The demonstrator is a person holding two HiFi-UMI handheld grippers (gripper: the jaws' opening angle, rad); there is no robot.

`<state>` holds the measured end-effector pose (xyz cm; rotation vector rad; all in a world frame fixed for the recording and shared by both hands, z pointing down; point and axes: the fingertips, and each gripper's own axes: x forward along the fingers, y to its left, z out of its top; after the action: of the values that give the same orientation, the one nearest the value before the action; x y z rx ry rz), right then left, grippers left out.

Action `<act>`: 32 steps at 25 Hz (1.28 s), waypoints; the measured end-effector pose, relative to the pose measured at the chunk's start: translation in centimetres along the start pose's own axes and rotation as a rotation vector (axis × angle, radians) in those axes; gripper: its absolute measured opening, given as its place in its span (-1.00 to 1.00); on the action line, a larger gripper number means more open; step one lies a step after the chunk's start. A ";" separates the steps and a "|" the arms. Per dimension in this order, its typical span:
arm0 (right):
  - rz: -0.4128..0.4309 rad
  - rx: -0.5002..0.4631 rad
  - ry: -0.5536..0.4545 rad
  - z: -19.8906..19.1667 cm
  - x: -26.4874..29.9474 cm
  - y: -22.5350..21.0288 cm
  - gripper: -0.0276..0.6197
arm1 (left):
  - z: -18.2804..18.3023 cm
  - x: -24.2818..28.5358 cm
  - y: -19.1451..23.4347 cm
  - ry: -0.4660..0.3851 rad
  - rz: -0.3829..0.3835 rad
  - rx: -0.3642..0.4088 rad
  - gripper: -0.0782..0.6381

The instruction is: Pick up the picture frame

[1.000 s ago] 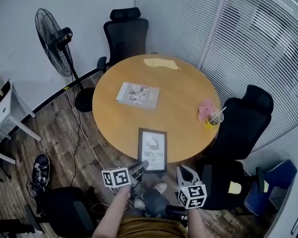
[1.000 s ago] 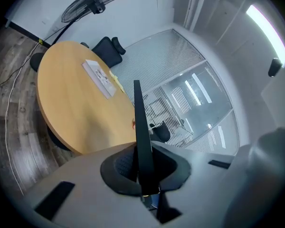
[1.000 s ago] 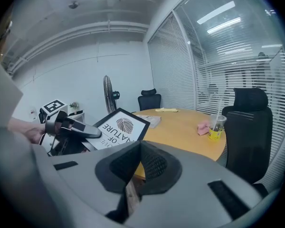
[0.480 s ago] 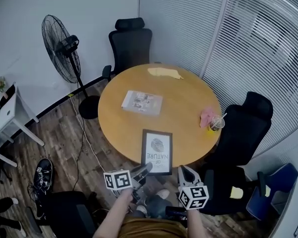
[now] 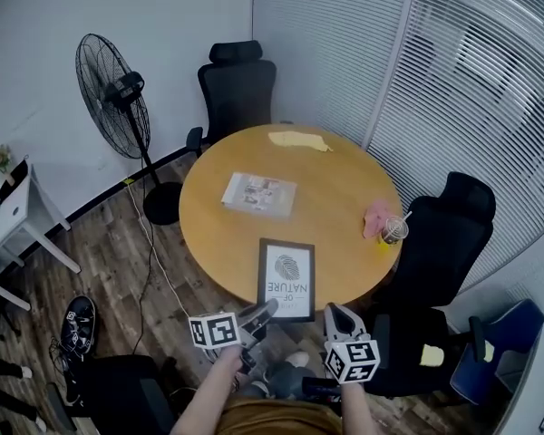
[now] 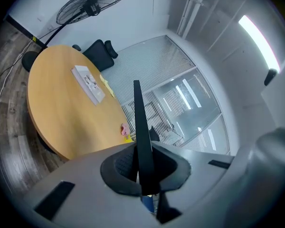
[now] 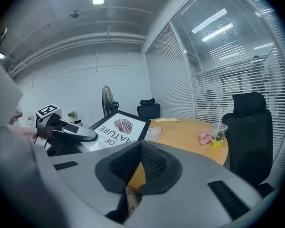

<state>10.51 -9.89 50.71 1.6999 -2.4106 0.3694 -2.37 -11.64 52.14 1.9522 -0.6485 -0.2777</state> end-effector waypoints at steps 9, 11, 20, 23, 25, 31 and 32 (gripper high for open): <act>-0.013 0.001 0.004 0.0 0.1 -0.4 -0.88 | 0.1 0.6 0.1 0.007 -0.010 -0.024 -0.64; -0.014 0.000 0.004 0.0 0.2 -0.5 -0.88 | 0.0 0.7 0.1 0.010 -0.010 -0.027 -0.64; -0.018 -0.008 0.002 0.3 0.4 -0.5 -0.88 | 0.2 0.7 0.3 0.014 -0.008 -0.036 -0.64; -0.023 -0.008 -0.001 0.3 0.3 -0.7 -0.88 | 0.2 0.6 0.5 0.014 -0.002 -0.042 -0.64; -0.025 -0.004 -0.006 0.3 0.1 -0.9 -0.88 | 0.0 0.6 0.5 0.013 -0.002 -0.043 -0.64; -0.023 0.014 -0.013 0.3 -0.3 -0.9 -0.88 | -0.3 0.4 0.3 0.012 -0.003 -0.041 -0.64; -0.023 0.016 -0.013 0.2 -0.4 -0.9 -0.88 | -0.4 0.3 0.3 0.012 -0.003 -0.042 -0.64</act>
<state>11.46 -9.91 50.51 1.7406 -2.4012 0.3773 -2.04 -11.62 52.63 1.9131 -0.6273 -0.2789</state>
